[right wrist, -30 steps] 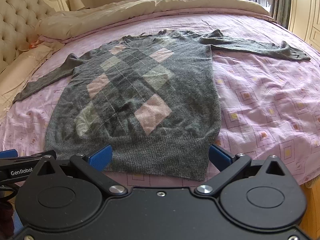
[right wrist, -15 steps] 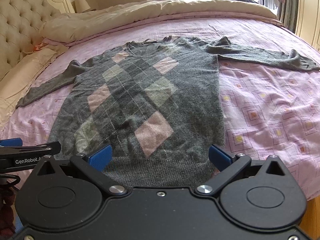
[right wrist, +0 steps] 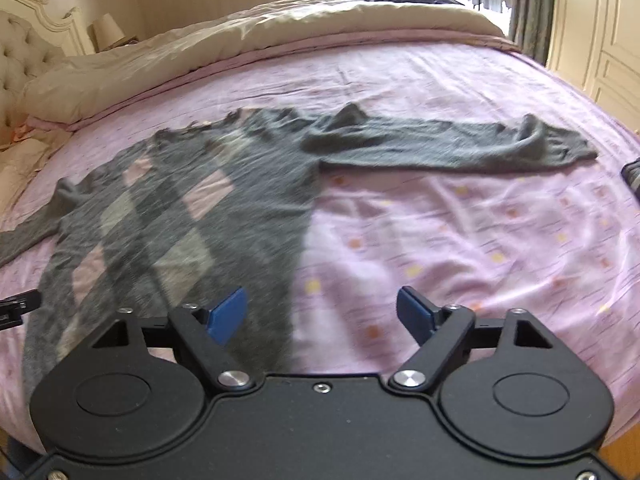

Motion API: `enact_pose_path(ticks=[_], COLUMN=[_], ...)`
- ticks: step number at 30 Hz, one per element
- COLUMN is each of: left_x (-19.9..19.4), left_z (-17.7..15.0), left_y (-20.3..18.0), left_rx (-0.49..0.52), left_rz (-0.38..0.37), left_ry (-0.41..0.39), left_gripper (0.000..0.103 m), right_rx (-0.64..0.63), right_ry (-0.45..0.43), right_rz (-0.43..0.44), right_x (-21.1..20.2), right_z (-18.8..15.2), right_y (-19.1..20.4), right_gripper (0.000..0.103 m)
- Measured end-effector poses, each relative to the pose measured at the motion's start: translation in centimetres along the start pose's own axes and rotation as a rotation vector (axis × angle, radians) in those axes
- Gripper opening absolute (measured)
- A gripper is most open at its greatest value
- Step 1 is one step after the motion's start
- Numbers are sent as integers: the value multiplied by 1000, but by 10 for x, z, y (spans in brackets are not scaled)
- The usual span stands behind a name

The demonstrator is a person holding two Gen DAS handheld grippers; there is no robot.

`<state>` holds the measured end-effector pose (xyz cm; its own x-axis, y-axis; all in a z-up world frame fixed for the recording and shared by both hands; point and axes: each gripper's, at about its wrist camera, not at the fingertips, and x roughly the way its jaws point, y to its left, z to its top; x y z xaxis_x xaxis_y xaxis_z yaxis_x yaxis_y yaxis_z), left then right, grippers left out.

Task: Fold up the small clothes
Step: 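Grasp the sweater's sleeve cuff with the right gripper and lift it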

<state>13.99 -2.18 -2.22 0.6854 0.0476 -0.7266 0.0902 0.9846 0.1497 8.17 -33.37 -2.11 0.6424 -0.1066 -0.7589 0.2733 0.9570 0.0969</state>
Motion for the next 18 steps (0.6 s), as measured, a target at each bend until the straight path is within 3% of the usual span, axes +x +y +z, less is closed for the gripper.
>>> enact_pose_path(ticks=[7, 13, 15, 16, 18], left_x=[38, 74, 86, 92, 106], left_z=[29, 41, 40, 39, 37], left_y=[-16, -30, -34, -36, -38], left_rx=[-6, -10, -18, -19, -24], left_rz=[20, 13, -6, -21, -47], left_ry=[-29, -43, -39, -29, 16], left_gripper=[101, 100, 95, 83, 80], right_rx=[25, 210, 272, 291, 334], right_ry=[-62, -100, -103, -101, -104], right_rz=[-215, -310, -334, -350, -365], right_x=[39, 77, 91, 97, 108], right_z=[58, 92, 100, 103, 106], right_y=[-93, -194, -224, -235, -255], right_gripper=[55, 56, 56, 56, 56])
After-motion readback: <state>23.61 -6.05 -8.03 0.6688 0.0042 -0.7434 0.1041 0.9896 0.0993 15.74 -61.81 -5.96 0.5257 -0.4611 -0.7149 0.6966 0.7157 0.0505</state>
